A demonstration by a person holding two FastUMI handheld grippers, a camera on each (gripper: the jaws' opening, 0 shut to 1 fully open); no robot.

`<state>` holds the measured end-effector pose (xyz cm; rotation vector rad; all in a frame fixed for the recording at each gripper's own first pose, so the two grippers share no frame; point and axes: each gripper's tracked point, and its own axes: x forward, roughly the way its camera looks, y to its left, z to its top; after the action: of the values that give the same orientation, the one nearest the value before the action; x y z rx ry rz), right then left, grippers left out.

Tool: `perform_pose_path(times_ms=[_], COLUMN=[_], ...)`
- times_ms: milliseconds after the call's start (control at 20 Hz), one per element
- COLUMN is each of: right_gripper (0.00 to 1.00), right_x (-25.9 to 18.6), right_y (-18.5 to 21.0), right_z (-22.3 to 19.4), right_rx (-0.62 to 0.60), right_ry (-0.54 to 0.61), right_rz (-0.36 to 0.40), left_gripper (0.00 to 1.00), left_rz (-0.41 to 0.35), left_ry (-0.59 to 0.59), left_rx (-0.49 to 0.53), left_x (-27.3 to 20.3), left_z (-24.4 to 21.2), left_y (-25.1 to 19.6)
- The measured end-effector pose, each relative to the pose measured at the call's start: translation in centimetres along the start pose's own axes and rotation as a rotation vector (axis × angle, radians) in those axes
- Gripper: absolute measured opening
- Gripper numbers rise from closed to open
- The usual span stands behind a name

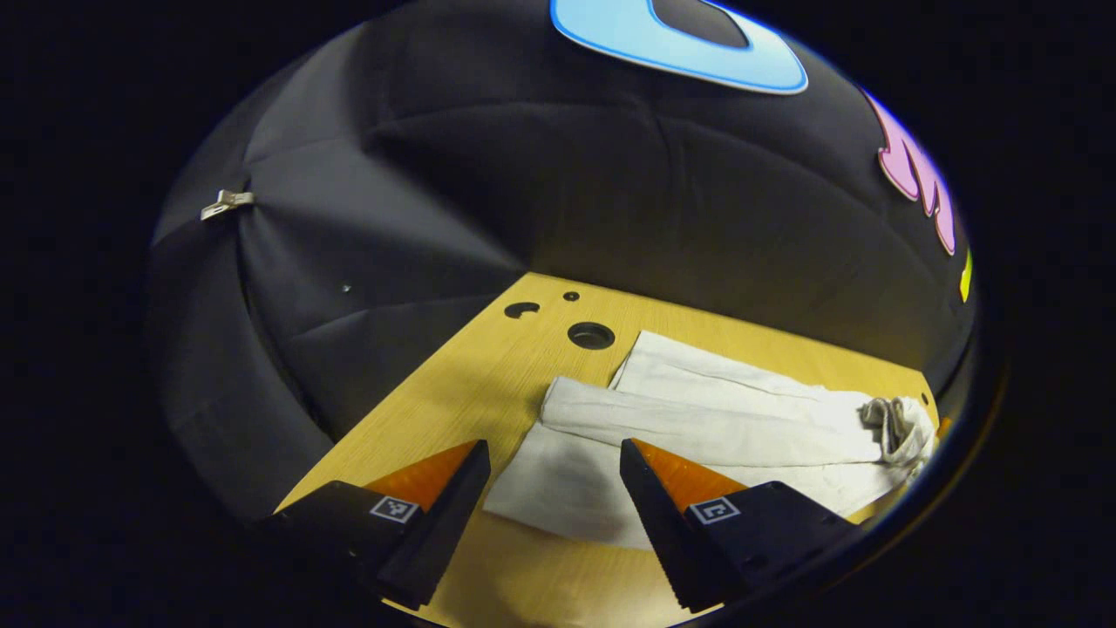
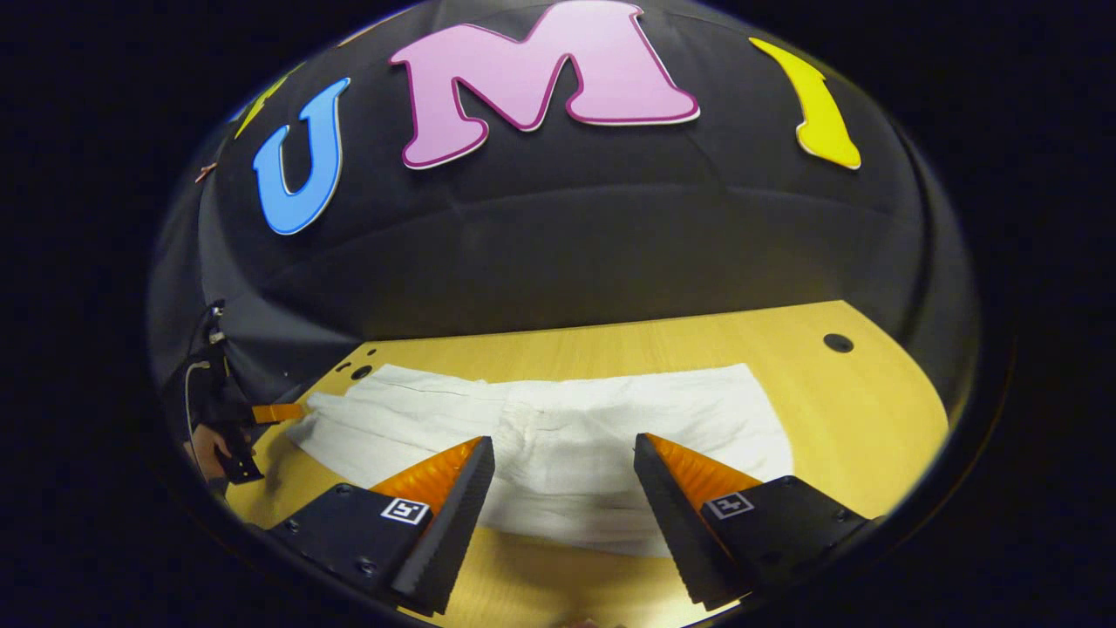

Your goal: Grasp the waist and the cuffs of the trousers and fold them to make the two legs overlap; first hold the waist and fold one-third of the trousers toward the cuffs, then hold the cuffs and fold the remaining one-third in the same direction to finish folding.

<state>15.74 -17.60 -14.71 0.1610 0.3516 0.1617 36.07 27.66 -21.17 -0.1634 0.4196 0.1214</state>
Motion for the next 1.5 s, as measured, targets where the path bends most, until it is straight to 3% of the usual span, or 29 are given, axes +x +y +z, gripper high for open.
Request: perform_pose_path(times_ms=[200,400,600,850,1000,1250,1350,1500], right_gripper=[0.98,0.99,0.99,0.98,0.99,0.99,0.99,0.99], right_x=[-3.4,-5.0,-5.6,-6.4,-6.9,-8.1,-8.7,-9.6], right_y=[-2.0,-1.9,-0.8,0.9,0.7,-0.9,-2.0,-3.9], right_z=[-1.6,-4.1,-5.7,-8.2,-9.6,-9.0,-8.5,-6.9], right_rx=[-0.068,-0.058,-0.031,-0.016,-0.022,-0.039,-0.039,-0.033], right_ry=[0.032,0.072,0.068,0.062,0.082,0.067,0.064,0.045], right_rz=[-0.030,-0.030,-0.024,0.003,-0.002,-0.017,-0.031,-0.055], left_gripper=[0.97,1.00,0.98,0.90,0.42,0.15,0.09,0.06], left_rz=[-0.040,-0.001,-0.019,-0.144,-0.108,-0.061,-0.046,-0.088], left_ry=[0.064,0.120,0.131,0.200,0.185,0.174,0.157,0.127], left_rx=[-0.024,0.090,0.104,0.207,0.261,0.288,0.271,0.167], left_x=[1.2,1.4,1.9,1.9,2.0,1.8,1.8,0.6], left_z=[-1.8,-2.8,-3.1,-4.0,-4.1,-4.0,-3.7,-2.9], left_y=[-1.1,-1.0,-2.6,-5.5,-6.4,-7.2,-7.3,-8.8])
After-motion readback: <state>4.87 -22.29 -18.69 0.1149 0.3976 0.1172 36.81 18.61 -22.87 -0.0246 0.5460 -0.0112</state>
